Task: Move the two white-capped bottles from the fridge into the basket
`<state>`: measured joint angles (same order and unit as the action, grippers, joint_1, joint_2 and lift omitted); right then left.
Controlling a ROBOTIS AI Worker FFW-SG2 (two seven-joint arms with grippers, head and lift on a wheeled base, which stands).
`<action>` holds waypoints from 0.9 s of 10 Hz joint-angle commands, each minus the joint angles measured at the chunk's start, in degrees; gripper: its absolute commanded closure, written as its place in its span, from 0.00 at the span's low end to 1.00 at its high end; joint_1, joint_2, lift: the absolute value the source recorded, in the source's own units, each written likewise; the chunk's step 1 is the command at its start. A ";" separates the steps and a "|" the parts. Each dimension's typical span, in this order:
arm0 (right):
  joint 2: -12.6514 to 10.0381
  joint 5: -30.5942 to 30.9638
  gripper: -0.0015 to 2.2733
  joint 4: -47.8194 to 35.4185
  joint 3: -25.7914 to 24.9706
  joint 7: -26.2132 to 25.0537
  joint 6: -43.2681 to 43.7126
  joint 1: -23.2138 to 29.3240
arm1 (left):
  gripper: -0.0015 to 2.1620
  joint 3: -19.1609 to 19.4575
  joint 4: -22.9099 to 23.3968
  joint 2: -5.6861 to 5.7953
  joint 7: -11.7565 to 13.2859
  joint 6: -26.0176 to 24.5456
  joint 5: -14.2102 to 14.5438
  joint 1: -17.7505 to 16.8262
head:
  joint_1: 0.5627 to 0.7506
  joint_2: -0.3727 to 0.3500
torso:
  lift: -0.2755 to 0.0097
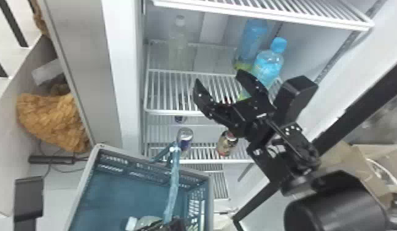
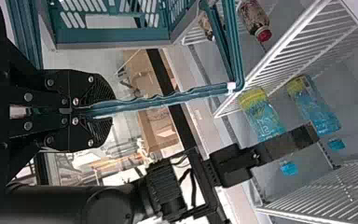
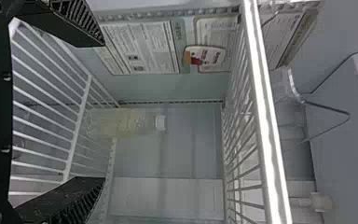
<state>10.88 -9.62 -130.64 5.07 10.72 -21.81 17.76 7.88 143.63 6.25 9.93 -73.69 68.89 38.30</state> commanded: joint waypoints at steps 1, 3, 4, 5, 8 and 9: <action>-0.16 0.02 0.00 2.89 0.18 0.01 0.01 -3.14 | 0.55 0.00 -0.13 -0.01 0.00 0.00 -0.22 -0.05 | 0.70 0.21 | 0.97; -0.34 0.59 0.00 6.12 0.30 0.09 0.30 -6.23 | 0.55 0.00 -0.27 -0.10 0.09 0.14 0.12 -0.05 | 0.70 0.22 | 0.97; -0.34 0.82 0.00 7.67 0.53 0.09 0.16 -7.36 | 0.55 -0.11 -0.27 -0.10 0.09 0.28 0.23 0.09 | 0.70 0.22 | 0.97; -0.42 0.82 0.00 9.35 0.64 0.71 0.16 -8.48 | 0.55 -0.11 -0.27 -0.19 0.09 0.28 0.23 0.09 | 0.70 0.22 | 0.97; -0.78 1.17 0.00 14.84 1.90 1.15 1.00 -12.56 | 0.55 -0.34 -0.27 -0.10 0.09 0.42 0.23 -0.19 | 0.70 0.24 | 0.97; -1.04 2.08 0.00 16.53 2.13 1.06 1.28 -13.68 | 0.55 -0.34 -0.27 -0.10 0.09 0.42 0.23 -0.19 | 0.70 0.24 | 0.97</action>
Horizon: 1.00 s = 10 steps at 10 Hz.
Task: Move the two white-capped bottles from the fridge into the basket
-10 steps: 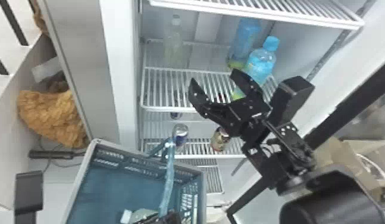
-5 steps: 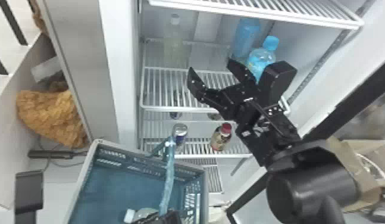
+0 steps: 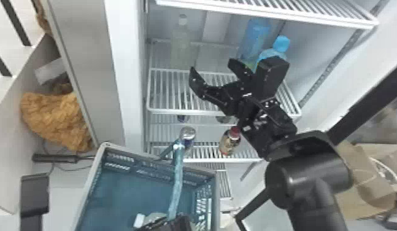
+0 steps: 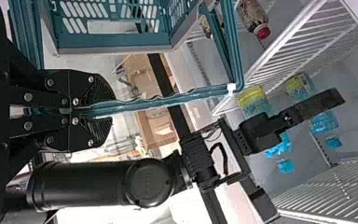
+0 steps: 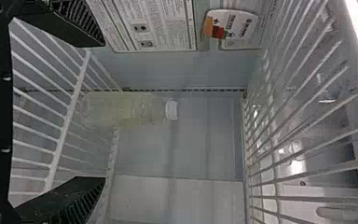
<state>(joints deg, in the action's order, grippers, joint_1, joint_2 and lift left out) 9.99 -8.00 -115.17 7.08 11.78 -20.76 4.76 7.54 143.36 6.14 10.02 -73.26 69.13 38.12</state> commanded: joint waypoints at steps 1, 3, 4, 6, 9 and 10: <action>-0.32 0.68 0.00 3.02 0.46 0.00 1.08 -1.81 | 0.55 0.00 0.00 0.02 0.00 0.00 0.00 -0.02 | 0.70 0.24 | 0.97; -0.76 0.68 0.00 8.23 1.04 0.00 3.05 -4.35 | 0.55 -0.12 0.00 0.02 0.00 0.00 0.00 -0.02 | 0.70 0.25 | 0.97; -0.94 0.68 0.00 10.48 1.38 0.00 4.17 -5.75 | 0.55 -0.23 0.00 0.02 0.00 0.00 0.00 -0.16 | 0.70 0.25 | 0.97; -1.20 0.45 0.00 14.98 2.41 0.00 6.00 -8.85 | 0.55 -0.46 0.00 0.10 0.00 0.00 0.00 -0.30 | 0.70 0.26 | 0.97; -1.38 -0.12 0.00 22.43 4.23 -0.53 9.23 -13.91 | 0.55 -0.69 -0.14 0.10 0.00 0.00 0.00 -0.44 | 0.70 0.28 | 0.97; -1.38 -0.46 0.00 24.40 5.38 -1.23 9.23 -15.31 | 0.55 -0.80 -0.28 0.10 -0.09 -0.14 0.00 -0.58 | 0.70 0.29 | 0.97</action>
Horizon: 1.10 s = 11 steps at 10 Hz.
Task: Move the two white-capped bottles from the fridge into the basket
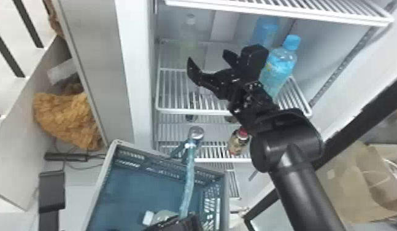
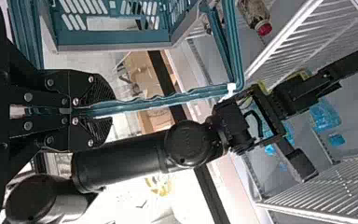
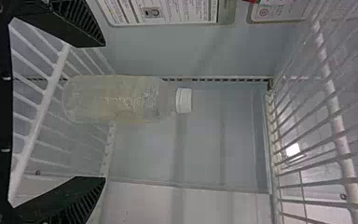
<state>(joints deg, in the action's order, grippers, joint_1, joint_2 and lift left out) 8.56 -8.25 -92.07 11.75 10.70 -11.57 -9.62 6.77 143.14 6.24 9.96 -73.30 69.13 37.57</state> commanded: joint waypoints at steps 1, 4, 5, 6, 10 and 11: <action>0.05 -0.55 0.00 3.41 1.62 -0.33 0.89 -2.34 | 0.55 -0.25 -0.34 0.09 -0.03 -0.10 0.00 -0.30 | 0.70 0.29 | 0.97; 0.05 -0.32 0.00 8.05 3.33 -1.21 2.30 -5.29 | 0.55 -0.60 -0.76 0.18 0.06 -0.10 0.23 -0.73 | 0.70 0.32 | 0.97; 0.05 -0.55 0.00 9.88 3.79 -1.47 2.30 -6.42 | 0.55 -0.82 -0.90 0.18 -0.03 -0.10 0.23 -0.87 | 0.70 0.32 | 0.97; 0.14 -0.66 0.00 11.00 4.48 -2.00 2.44 -7.40 | 0.55 -1.17 -1.32 0.35 -0.03 -0.10 0.46 -1.15 | 0.70 0.32 | 0.97; 0.14 -1.35 0.00 18.32 8.36 -3.93 6.65 -11.76 | 0.55 -1.62 -1.74 0.35 0.06 -0.10 0.46 -1.85 | 0.70 0.33 | 0.97; 0.05 -1.58 0.00 20.14 8.93 -4.72 7.50 -12.89 | 0.55 -1.62 -1.74 0.35 0.06 -0.10 0.46 -1.85 | 0.70 0.34 | 0.97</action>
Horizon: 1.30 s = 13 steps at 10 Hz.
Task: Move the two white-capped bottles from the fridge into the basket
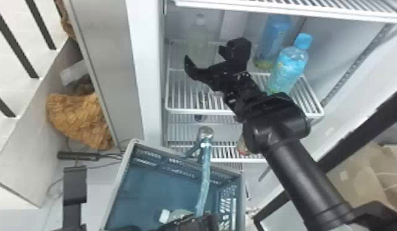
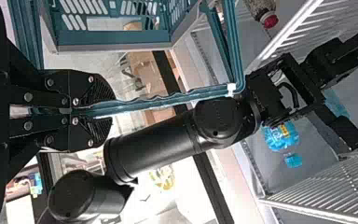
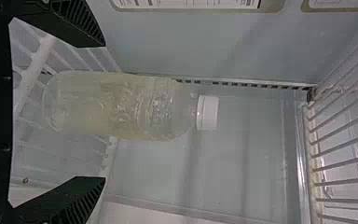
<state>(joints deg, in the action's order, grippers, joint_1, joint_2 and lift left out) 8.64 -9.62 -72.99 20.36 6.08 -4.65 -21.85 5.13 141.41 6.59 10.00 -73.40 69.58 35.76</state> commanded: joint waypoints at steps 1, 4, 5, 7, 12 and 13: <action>-0.12 -0.89 0.01 3.17 0.66 -0.63 1.84 -1.64 | 0.55 -0.22 -0.15 0.00 -0.06 0.00 0.00 -0.32 | 0.70 0.34 | 0.97; -0.12 -3.97 0.03 8.66 2.83 -1.07 4.65 -5.58 | 0.55 -1.02 -0.86 0.18 0.02 0.00 0.11 -1.02 | 0.70 0.33 | 0.97; -0.12 -4.89 0.03 9.22 3.29 -1.07 4.93 -6.14 | 0.55 -1.25 -1.14 0.18 -0.06 0.00 0.11 -1.31 | 0.70 0.33 | 0.97; -0.12 -5.34 0.04 10.20 4.32 -1.07 5.22 -7.26 | 0.55 -1.36 -1.14 0.18 -0.06 0.00 0.11 -1.45 | 0.70 0.34 | 0.97; -0.12 -6.14 0.39 9.08 5.69 -1.77 6.76 -7.12 | 0.55 -1.25 -1.28 0.26 0.11 0.00 0.46 -1.16 | 0.70 0.36 | 0.97; -0.12 -6.03 0.39 8.80 5.69 -2.03 6.90 -6.84 | 0.55 -1.25 -1.28 0.26 0.11 0.00 0.57 -1.02 | 0.70 0.36 | 0.97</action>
<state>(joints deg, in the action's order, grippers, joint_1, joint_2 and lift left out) 8.53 -15.68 -64.00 26.05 4.05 2.18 -28.88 3.88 140.13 6.84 10.10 -73.40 70.06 34.60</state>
